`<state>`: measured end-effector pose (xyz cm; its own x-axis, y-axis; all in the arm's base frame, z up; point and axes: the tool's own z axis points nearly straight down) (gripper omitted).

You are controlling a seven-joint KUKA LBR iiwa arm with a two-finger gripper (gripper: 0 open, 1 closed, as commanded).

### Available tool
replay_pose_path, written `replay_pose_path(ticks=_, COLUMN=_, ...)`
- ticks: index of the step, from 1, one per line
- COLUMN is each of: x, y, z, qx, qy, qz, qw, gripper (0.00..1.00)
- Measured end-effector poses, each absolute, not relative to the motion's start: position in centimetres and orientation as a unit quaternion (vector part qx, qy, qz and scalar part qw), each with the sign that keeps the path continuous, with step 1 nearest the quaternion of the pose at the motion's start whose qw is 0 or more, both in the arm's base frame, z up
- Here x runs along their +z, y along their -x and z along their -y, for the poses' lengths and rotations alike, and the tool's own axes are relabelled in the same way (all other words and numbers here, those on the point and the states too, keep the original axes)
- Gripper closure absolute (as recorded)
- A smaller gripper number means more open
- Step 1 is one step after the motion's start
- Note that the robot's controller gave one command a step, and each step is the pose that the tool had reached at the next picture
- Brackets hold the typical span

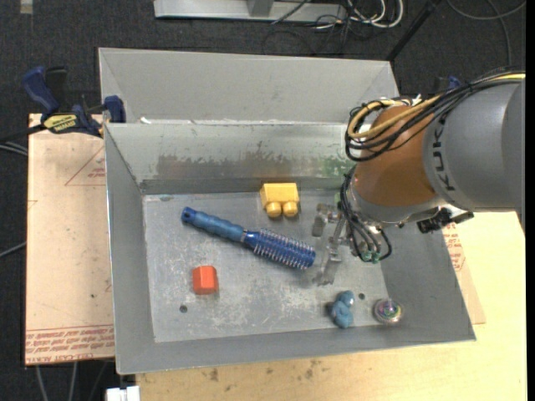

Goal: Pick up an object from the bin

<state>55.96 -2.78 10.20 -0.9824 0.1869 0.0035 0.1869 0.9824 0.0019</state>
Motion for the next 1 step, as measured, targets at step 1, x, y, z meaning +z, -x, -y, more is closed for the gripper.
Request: replay_pose_path(ticks=1, x=6.89, y=-56.29, z=-2.86, qx=-0.002, qy=0.120, qz=0.993, qw=0.001, gripper=0.00)
